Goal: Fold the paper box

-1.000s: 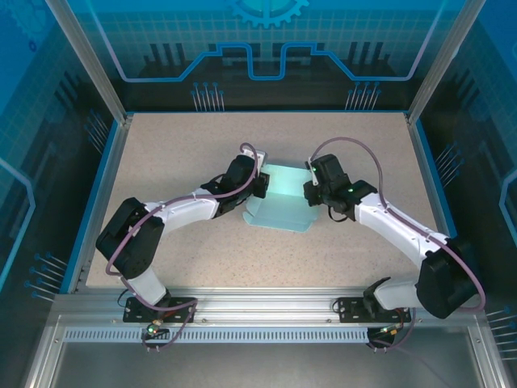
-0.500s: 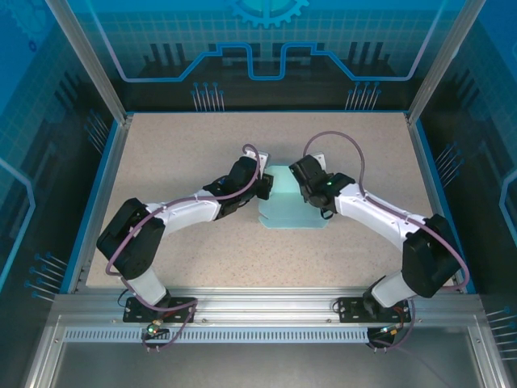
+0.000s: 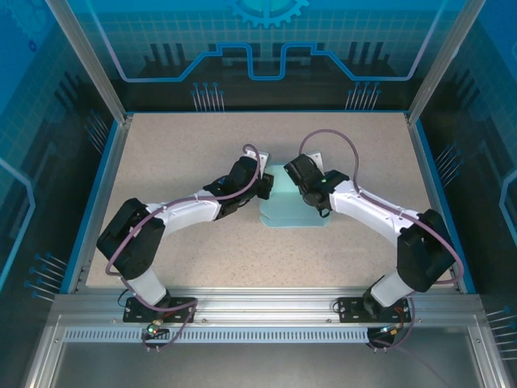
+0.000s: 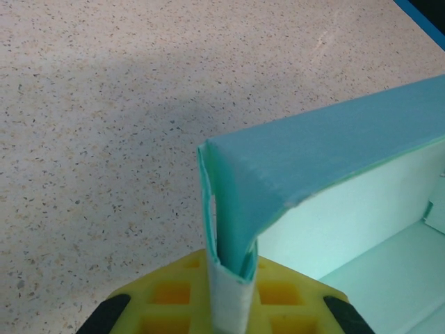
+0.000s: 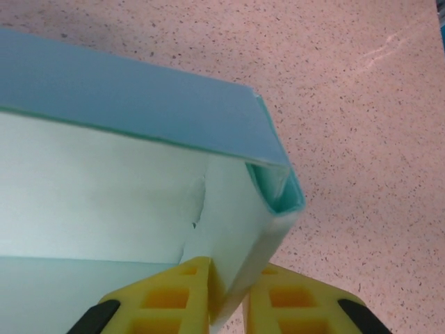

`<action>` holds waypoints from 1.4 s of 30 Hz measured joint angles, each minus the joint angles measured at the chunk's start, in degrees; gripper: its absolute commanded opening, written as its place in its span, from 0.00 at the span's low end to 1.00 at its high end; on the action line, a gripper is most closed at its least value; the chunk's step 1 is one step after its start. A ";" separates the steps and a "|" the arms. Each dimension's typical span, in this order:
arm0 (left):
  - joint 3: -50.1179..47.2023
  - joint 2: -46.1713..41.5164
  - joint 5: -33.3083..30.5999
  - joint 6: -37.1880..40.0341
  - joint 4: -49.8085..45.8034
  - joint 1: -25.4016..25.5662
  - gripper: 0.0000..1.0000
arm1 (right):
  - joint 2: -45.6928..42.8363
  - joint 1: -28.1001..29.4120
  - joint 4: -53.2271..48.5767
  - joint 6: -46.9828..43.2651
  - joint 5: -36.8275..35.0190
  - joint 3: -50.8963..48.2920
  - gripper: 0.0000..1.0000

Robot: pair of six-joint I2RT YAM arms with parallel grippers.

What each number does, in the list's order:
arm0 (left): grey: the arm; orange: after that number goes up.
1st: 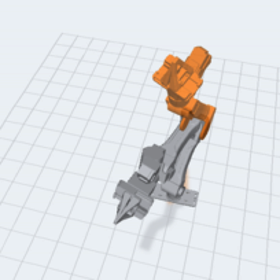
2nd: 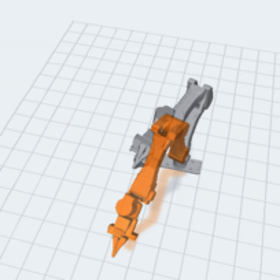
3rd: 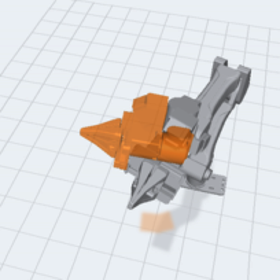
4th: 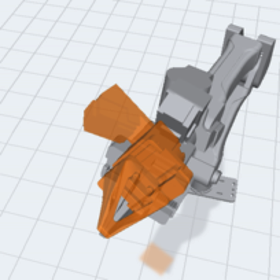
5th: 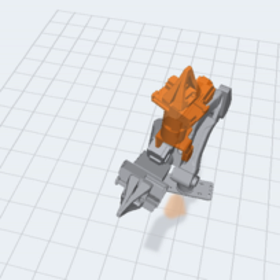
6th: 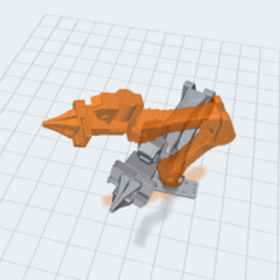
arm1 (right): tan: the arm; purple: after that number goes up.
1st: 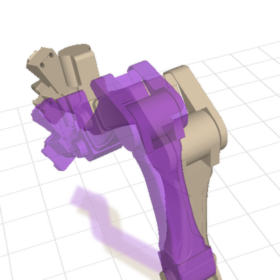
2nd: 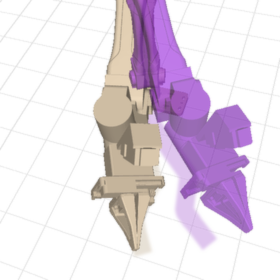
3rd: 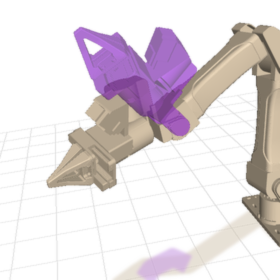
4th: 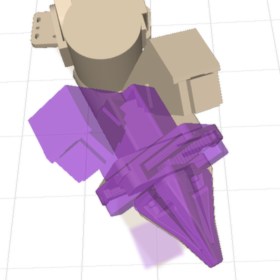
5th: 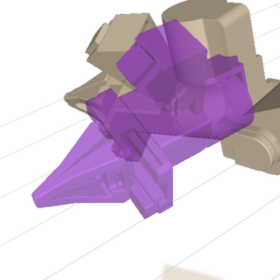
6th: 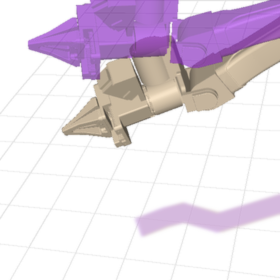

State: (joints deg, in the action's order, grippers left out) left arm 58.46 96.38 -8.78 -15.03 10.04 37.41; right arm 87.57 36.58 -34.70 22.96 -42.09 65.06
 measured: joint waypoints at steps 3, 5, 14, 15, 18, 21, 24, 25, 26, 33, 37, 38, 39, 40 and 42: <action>0.02 0.00 0.02 0.15 0.02 0.00 0.01 | -2.67 -1.40 0.81 -1.57 4.13 -1.03 0.26; 0.20 0.00 0.04 0.15 0.04 0.00 0.00 | -4.11 -2.80 1.66 -2.10 6.88 -1.77 0.28; 0.55 0.00 0.07 0.59 -0.26 0.00 0.00 | -5.29 -5.75 3.87 -2.21 13.38 -2.51 0.45; 0.55 0.00 0.07 0.63 -0.42 0.00 0.01 | -5.33 -6.05 4.20 -2.21 14.25 -2.64 0.47; 0.55 0.00 0.04 1.14 -0.81 -0.07 0.01 | -6.08 -7.19 5.31 -2.14 17.00 -3.69 0.52; 0.61 0.22 0.07 1.51 -0.81 -0.07 0.01 | -7.50 -8.20 6.08 -2.01 19.93 -4.52 0.56; 0.66 0.39 0.07 1.84 -1.18 -0.07 0.00 | -9.81 -9.31 7.56 -2.01 23.96 -5.27 0.58; 0.72 0.44 0.07 1.92 -1.46 -0.04 0.00 | -10.69 -9.75 8.00 -2.01 25.27 -5.51 0.59; 0.92 0.61 0.04 2.10 -2.03 -0.07 0.00 | -11.85 -10.25 8.61 -2.03 26.99 -5.81 0.59; 5.66 3.39 1.57 6.36 -10.49 -0.74 0.01 | -19.32 -15.76 9.77 -3.34 37.62 -6.60 0.61; 10.01 5.88 5.03 9.62 -19.91 -2.89 0.02 | -20.33 -19.82 9.86 -4.28 40.70 -6.60 0.60; 11.47 6.73 6.32 10.67 -22.95 -3.67 0.02 | -20.11 -20.39 9.84 -4.61 41.05 -6.62 0.60; 12.85 7.54 7.30 11.52 -25.53 -4.31 0.03 | -19.80 -20.72 9.86 -4.83 41.24 -6.69 0.60; 14.38 8.46 8.22 12.50 -28.22 -4.83 0.04 | -19.52 -20.85 9.88 -4.85 41.51 -6.82 0.60; 18.01 10.71 9.68 14.49 -33.94 -5.81 0.07 | -18.67 -20.87 9.92 -4.87 42.23 -7.50 0.60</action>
State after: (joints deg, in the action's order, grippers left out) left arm 76.47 107.09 0.91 -0.54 -23.90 31.59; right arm 68.90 15.70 -24.77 18.09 0.14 57.56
